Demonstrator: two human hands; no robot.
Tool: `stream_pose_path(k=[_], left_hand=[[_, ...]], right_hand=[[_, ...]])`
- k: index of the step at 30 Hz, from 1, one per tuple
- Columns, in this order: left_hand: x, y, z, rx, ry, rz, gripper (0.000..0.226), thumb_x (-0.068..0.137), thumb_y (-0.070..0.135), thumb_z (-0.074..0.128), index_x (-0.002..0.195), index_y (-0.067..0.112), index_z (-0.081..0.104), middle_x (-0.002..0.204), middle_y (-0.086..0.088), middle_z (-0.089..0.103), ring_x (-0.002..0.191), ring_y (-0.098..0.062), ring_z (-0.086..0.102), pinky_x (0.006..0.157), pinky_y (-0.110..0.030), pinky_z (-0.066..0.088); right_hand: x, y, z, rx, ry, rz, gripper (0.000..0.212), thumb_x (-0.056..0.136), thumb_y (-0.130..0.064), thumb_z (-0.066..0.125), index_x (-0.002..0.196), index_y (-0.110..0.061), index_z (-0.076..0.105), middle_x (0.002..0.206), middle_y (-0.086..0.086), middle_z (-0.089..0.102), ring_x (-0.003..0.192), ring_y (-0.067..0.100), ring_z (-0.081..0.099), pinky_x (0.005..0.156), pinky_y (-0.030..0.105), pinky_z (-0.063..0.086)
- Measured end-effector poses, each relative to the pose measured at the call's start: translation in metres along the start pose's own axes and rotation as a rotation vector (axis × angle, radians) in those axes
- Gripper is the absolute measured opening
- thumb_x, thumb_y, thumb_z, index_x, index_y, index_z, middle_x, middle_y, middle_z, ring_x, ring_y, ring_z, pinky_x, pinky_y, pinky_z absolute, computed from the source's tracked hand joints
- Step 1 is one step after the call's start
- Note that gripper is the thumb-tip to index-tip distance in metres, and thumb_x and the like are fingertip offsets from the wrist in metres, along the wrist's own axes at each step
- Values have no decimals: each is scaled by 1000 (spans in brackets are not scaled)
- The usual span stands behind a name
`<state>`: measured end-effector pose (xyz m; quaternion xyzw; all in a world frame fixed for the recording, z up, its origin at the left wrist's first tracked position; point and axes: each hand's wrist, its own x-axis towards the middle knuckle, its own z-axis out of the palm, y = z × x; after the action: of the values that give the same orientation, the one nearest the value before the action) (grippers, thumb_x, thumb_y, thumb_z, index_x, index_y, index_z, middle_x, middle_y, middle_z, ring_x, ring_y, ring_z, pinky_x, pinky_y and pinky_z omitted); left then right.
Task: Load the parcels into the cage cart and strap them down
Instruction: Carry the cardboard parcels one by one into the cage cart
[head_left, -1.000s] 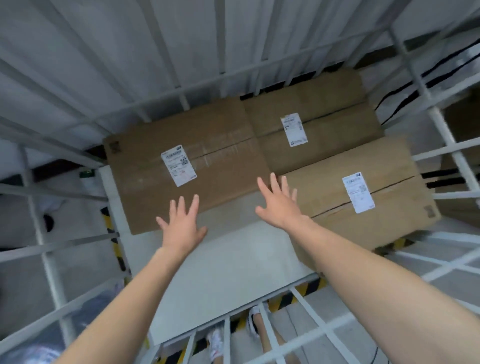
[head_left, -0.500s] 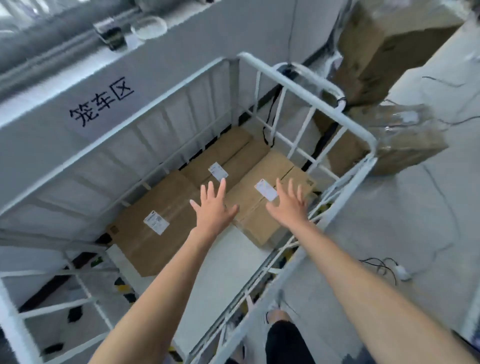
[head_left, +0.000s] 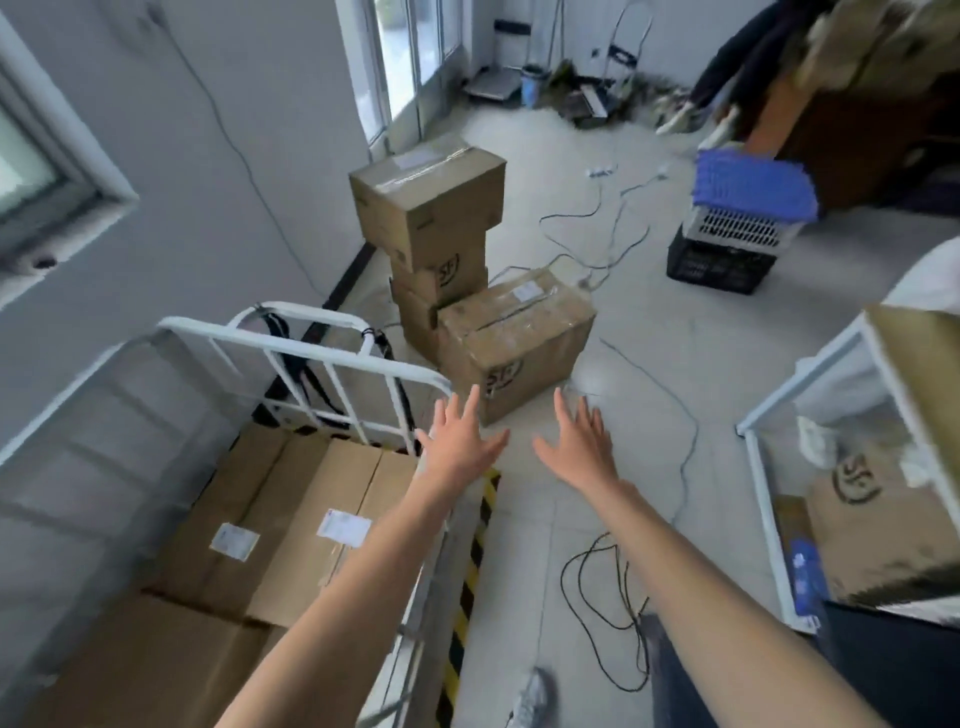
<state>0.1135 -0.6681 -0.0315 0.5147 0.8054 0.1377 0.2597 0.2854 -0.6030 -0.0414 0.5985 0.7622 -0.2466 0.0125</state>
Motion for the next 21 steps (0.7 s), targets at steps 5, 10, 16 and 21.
stream_pose_path(k=[5, 10, 16, 21], left_hand=[[61, 71, 26, 9, -24, 42, 83, 93, 65, 47, 160, 35, 7, 168, -7, 10, 155, -29, -1, 119, -66, 7], [144, 93, 44, -4, -62, 5, 84, 92, 64, 48, 159, 36, 6, 168, -7, 10, 155, -28, -2, 118, -67, 4], [280, 105, 54, -44, -91, -81, 83, 93, 60, 51, 159, 32, 10, 167, -8, 15, 155, -30, 1, 116, -70, 5], [381, 127, 49, -54, -150, -121, 85, 92, 62, 51, 159, 33, 8, 167, -7, 14, 155, -29, 1, 116, -70, 5]], right_hand=[[62, 48, -38, 26, 47, 13, 83, 97, -51, 48, 161, -30, 0, 169, 13, -3, 154, 38, 4, 121, 56, 18], [151, 66, -50, 60, 13, 2, 83, 96, -52, 48, 160, -35, -3, 169, 12, -5, 154, 37, 2, 121, 56, 16], [284, 69, -65, 59, -48, 14, 85, 95, -54, 49, 159, -35, -4, 169, 12, -5, 155, 34, -1, 122, 55, 14], [370, 69, -83, 52, -106, 31, 87, 94, -54, 49, 159, -34, -4, 169, 13, -3, 155, 34, 1, 121, 53, 17]])
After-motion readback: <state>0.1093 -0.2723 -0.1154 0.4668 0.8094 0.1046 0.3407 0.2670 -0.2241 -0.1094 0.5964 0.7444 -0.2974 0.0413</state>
